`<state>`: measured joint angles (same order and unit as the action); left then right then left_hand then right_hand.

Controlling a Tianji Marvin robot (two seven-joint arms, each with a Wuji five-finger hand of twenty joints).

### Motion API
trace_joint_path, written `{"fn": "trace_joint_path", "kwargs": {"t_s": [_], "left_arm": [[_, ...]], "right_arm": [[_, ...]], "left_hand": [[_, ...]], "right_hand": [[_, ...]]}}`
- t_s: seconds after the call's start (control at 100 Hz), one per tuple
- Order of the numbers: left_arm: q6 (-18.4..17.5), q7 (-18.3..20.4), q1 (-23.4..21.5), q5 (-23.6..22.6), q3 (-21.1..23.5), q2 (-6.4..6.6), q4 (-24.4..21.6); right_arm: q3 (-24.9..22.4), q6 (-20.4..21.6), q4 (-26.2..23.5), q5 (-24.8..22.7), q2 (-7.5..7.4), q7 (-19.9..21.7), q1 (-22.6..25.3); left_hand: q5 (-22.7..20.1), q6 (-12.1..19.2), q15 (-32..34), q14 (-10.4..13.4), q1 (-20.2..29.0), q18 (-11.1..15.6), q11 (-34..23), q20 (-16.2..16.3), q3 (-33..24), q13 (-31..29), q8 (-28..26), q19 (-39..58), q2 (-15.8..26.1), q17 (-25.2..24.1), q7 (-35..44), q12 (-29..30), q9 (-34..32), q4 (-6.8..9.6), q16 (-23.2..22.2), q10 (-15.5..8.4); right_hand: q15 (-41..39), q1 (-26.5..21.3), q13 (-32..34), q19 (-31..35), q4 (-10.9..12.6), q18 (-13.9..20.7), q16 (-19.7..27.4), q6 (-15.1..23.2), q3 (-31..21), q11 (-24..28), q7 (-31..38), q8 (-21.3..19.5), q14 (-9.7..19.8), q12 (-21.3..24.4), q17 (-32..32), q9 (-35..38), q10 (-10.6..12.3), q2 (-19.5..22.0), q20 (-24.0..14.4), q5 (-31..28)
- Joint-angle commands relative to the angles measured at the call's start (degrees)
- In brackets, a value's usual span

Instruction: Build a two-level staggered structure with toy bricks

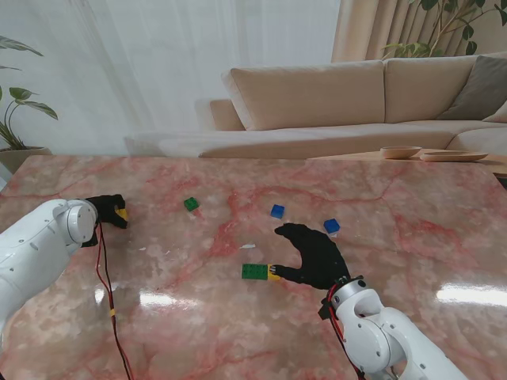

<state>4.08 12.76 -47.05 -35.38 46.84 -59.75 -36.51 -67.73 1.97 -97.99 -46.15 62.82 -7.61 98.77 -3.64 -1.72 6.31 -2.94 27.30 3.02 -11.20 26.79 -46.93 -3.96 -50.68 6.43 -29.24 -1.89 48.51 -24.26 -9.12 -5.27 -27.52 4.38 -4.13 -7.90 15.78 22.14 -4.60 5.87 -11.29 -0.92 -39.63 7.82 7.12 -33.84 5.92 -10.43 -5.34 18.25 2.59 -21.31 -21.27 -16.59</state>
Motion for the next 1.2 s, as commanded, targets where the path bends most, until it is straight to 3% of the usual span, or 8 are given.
{"fn": "trace_joint_path", "kwargs": {"t_s": [0.0, 0.26, 0.43, 0.57, 0.77, 0.84, 0.94, 1.19], "left_arm": [[-0.47, 0.80, -0.72, -0.12, -0.64, -0.33, 1.64], [-1.52, 1.48, -0.32, -0.61, -1.71, 0.23, 2.60], [-2.16, -0.34, -0.14, -0.90, -2.49, 0.14, 3.80], [-3.55, -3.50, 0.89, 0.20, -5.73, -0.58, 7.07], [-4.36, -7.73, 2.07, 3.22, -9.15, -2.40, 11.92], [-4.83, -8.18, 2.23, 3.57, -9.59, -2.58, 12.57], [-5.38, -8.80, 2.42, 3.89, -9.88, -2.76, 13.28], [-4.54, -9.31, -1.27, 0.22, -3.42, -1.36, 7.59]], "right_arm": [[0.08, 0.02, 0.44, 0.32, 0.08, 0.73, 0.32], [0.10, 0.14, 0.65, 0.57, 0.07, 0.86, 0.30], [0.25, 0.42, 0.84, 0.55, 0.05, 0.88, 0.07], [0.18, 0.66, 0.84, 0.59, 0.05, 0.89, 0.04], [-0.01, 0.89, 0.72, 0.46, -0.04, 1.28, 0.15], [-0.04, 0.85, 0.64, 0.39, -0.08, 1.48, 0.14], [0.03, 0.80, 0.70, 0.36, -0.07, 1.46, 0.01], [0.32, 0.94, 1.14, 0.43, 0.02, 0.91, -0.29]], "left_hand": [[-3.14, 2.10, 1.50, -1.04, 1.37, -0.52, -0.95, 1.51, -2.56, 0.90, 4.14, 1.39, -1.85, -0.98, 0.98, 0.96, -0.99, -1.40, -0.85, -0.12], [-3.37, 1.93, 1.54, -1.04, 5.47, -0.55, -1.02, 1.82, -8.33, 0.86, 7.41, 0.94, -0.84, -0.85, -0.39, 1.12, -1.02, 0.16, -0.77, -0.28], [-3.08, 3.12, 3.54, -1.13, 5.93, -0.70, -3.93, 3.94, -7.65, 0.27, 4.20, 2.07, -1.66, -1.11, 6.41, 0.51, -1.81, -0.89, -1.43, -0.44], [-4.86, 4.09, 5.86, -1.42, 6.70, -1.20, -7.44, 6.49, -7.49, -0.31, 2.17, 3.61, -2.37, -1.33, 9.53, 0.13, -2.55, -1.45, -1.91, -0.61], [-8.38, 5.60, 8.19, -1.17, 7.47, -1.48, -11.61, 8.04, -6.92, -0.92, 0.49, 5.58, 0.96, -1.18, 12.37, -0.36, -3.07, -1.19, -2.09, -1.18], [-10.30, 6.45, 10.68, -1.44, 11.06, -1.44, -13.25, 7.87, -4.43, -1.41, 1.76, 6.56, 0.35, -1.06, 13.61, -0.18, -4.68, -4.18, -2.71, -1.31], [-13.96, 7.76, 11.86, -1.02, 16.37, -1.42, -13.86, 7.25, -1.12, -1.85, 4.31, 8.17, -0.70, -0.78, 16.24, 0.13, -6.75, -6.13, -1.97, -1.79], [-22.61, 9.98, 12.87, -0.60, 19.90, -1.41, -14.92, 5.39, 3.83, -3.96, 9.80, 11.14, -0.21, -0.14, 18.41, 0.12, -12.45, -5.83, -1.54, -2.67]], "right_hand": [[-0.23, 0.19, -0.24, 0.58, 1.77, 0.48, -0.99, 1.22, -0.72, 0.55, 0.25, 0.73, 1.68, -0.77, 0.81, 0.23, 1.14, -0.34, 0.70, -1.20], [-0.27, -0.12, -0.13, 0.65, 1.76, 0.44, -1.02, 1.28, -0.76, 1.50, 0.29, 0.79, 1.63, -0.70, 0.71, -0.11, 1.26, -0.54, 0.65, -1.34], [-0.28, -0.38, -0.12, 0.68, 1.69, 0.40, -1.03, 1.55, -0.76, 1.73, 0.34, 0.83, 1.52, -0.52, 0.72, -0.23, 1.17, -0.63, 0.62, -1.51], [-0.27, -0.39, -0.18, 0.70, 1.66, 0.40, -1.03, 1.69, -0.80, 1.79, 0.32, 0.89, 1.54, -0.38, 0.70, -0.26, 1.23, -0.48, 0.60, -1.49], [-0.37, -0.50, -0.12, 0.73, 1.62, 0.35, -1.11, 1.80, -0.87, 1.86, 0.29, 0.94, 1.30, -0.25, 0.69, -0.27, 1.24, -0.53, 0.58, -1.52], [-0.45, -0.70, -0.08, 0.73, 1.60, 0.33, -1.16, 1.80, -0.91, 1.89, 0.31, 0.94, 1.17, -0.21, 0.69, -0.28, 1.19, -0.65, 0.57, -1.56], [-0.51, -0.77, -0.11, 0.75, 1.55, 0.34, -1.21, 1.80, -0.93, 1.93, 0.31, 0.95, 1.22, -0.18, 0.66, -0.29, 1.19, -0.59, 0.55, -1.55], [-0.58, -0.92, -0.16, 0.78, 1.49, 0.38, -1.26, 1.90, -0.99, 2.04, 0.35, 0.97, 1.23, -0.12, 0.64, -0.35, 1.16, -0.62, 0.53, -1.62]]}}
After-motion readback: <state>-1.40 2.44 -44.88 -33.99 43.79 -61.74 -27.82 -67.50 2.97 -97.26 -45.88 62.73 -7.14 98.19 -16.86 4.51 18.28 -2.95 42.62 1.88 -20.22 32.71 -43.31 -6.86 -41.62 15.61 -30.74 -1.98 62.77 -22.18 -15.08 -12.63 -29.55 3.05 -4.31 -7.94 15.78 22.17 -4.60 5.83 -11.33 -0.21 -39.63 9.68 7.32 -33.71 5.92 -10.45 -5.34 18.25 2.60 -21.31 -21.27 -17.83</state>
